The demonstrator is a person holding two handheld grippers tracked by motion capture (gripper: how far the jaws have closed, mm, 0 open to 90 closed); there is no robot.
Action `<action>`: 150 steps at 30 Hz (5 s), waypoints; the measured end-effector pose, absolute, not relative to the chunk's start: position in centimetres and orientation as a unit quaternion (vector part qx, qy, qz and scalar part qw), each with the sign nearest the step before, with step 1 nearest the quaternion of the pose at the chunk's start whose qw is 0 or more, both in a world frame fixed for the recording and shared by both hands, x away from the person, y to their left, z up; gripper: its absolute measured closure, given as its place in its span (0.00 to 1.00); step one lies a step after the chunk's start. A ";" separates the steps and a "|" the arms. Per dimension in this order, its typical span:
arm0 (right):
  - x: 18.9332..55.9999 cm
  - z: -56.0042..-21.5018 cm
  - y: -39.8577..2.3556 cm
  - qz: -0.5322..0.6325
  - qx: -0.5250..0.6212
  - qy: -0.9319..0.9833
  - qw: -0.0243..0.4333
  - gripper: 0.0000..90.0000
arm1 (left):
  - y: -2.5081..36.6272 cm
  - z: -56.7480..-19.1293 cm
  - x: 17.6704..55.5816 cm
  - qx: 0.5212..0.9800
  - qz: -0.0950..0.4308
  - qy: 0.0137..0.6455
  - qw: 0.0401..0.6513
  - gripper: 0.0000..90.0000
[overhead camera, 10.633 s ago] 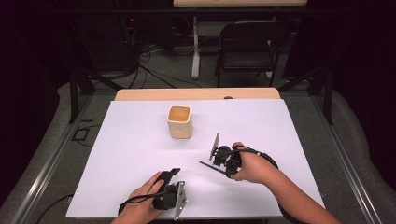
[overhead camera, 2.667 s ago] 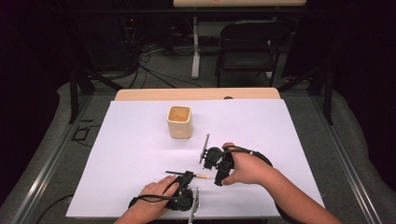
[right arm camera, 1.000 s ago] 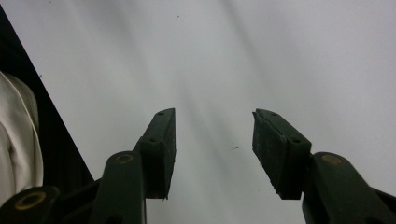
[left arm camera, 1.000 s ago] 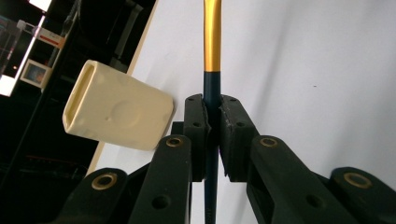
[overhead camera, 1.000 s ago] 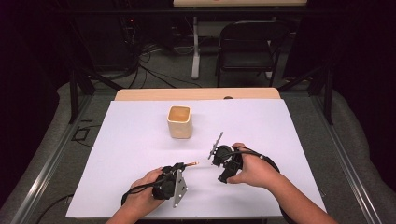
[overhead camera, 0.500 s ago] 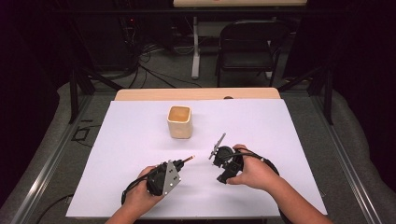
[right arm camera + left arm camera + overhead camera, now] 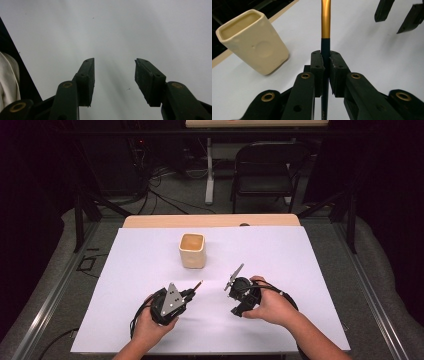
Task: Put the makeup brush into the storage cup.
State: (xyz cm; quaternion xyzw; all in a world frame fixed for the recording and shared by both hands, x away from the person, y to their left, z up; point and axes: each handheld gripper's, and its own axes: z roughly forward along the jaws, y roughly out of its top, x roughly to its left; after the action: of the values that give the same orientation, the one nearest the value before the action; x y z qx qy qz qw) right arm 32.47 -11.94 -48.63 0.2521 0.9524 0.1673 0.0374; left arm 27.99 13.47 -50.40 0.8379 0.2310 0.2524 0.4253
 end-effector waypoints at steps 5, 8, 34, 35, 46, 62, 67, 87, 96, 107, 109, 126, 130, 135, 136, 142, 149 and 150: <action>32.4 -48.7 -12.1 0.174 0.254 0.951 0.037 0.56 | 14.0 -50.2 28.4 0.827 0.222 0.256 0.449 0.92; 32.4 -48.8 -12.2 0.180 0.258 0.948 0.039 0.56 | 14.3 -50.1 28.7 0.819 0.209 0.268 0.462 0.92; 31.6 -49.7 -12.9 0.285 0.294 0.911 0.039 0.62 | 14.7 -50.1 29.4 0.792 0.151 0.305 0.507 0.92; 31.5 -49.9 -13.0 0.295 0.292 0.909 0.040 0.63 | 14.6 -50.0 29.4 0.792 0.152 0.304 0.507 0.92; 30.7 -50.3 -13.0 0.370 0.314 0.874 0.027 0.68 | 14.2 -49.8 29.5 0.783 0.144 0.309 0.520 0.92; 30.0 -51.1 -12.8 0.449 0.332 0.829 0.013 0.70 | 13.5 -50.0 29.7 0.772 0.128 0.316 0.536 0.92; 29.8 -51.4 -12.6 0.471 0.334 0.816 0.003 0.71 | 13.4 -50.2 29.8 0.767 0.114 0.322 0.543 0.92; 29.5 -51.4 -11.5 0.523 0.344 0.780 -0.011 0.79 | 12.2 -50.1 30.1 0.751 0.092 0.326 0.567 0.92; 30.1 -51.8 -11.5 0.530 0.361 0.767 -0.034 0.80 | 11.6 -49.9 29.9 0.754 0.084 0.314 0.571 0.92; 30.4 -52.2 -11.2 0.527 0.365 0.766 -0.049 0.80 | 11.0 -49.8 29.7 0.753 0.089 0.315 0.571 0.92; 30.4 -52.2 -11.1 0.527 0.364 0.766 -0.051 0.80 | 11.0 -49.8 29.7 0.753 0.087 0.314 0.572 0.92; 30.6 -52.5 -10.6 0.524 0.361 0.770 -0.046 0.84 | 10.8 -49.7 29.7 0.753 0.081 0.311 0.574 0.92; 30.6 -52.4 -10.4 0.522 0.356 0.774 -0.042 0.86 | 10.8 -49.7 29.7 0.754 0.076 0.308 0.575 0.92; 30.6 -52.4 -10.3 0.523 0.353 0.775 -0.036 0.88 | 10.9 -49.7 29.7 0.754 0.074 0.307 0.576 0.92; 30.6 -52.3 -10.3 0.521 0.352 0.777 -0.035 0.89 | 10.8 -49.7 29.7 0.754 0.073 0.307 0.576 0.92; 30.6 -52.4 -10.2 0.519 0.344 0.782 -0.037 0.93 | 10.7 -49.8 29.6 0.754 0.080 0.312 0.573 0.92; 30.6 -52.3 -10.2 0.516 0.340 0.785 -0.037 0.94 | 10.7 -49.8 29.6 0.755 0.078 0.311 0.573 0.92; 30.6 -52.3 -10.2 0.516 0.339 0.786 -0.037 0.94 | 10.7 -49.8 29.7 0.755 0.078 0.311 0.573 0.92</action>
State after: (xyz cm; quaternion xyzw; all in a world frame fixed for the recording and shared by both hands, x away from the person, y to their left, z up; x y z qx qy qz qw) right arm 30.64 -10.22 -52.35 0.3392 0.7857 0.5161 -0.0369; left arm 29.65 10.74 -49.79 0.7545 0.3111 0.0779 0.5726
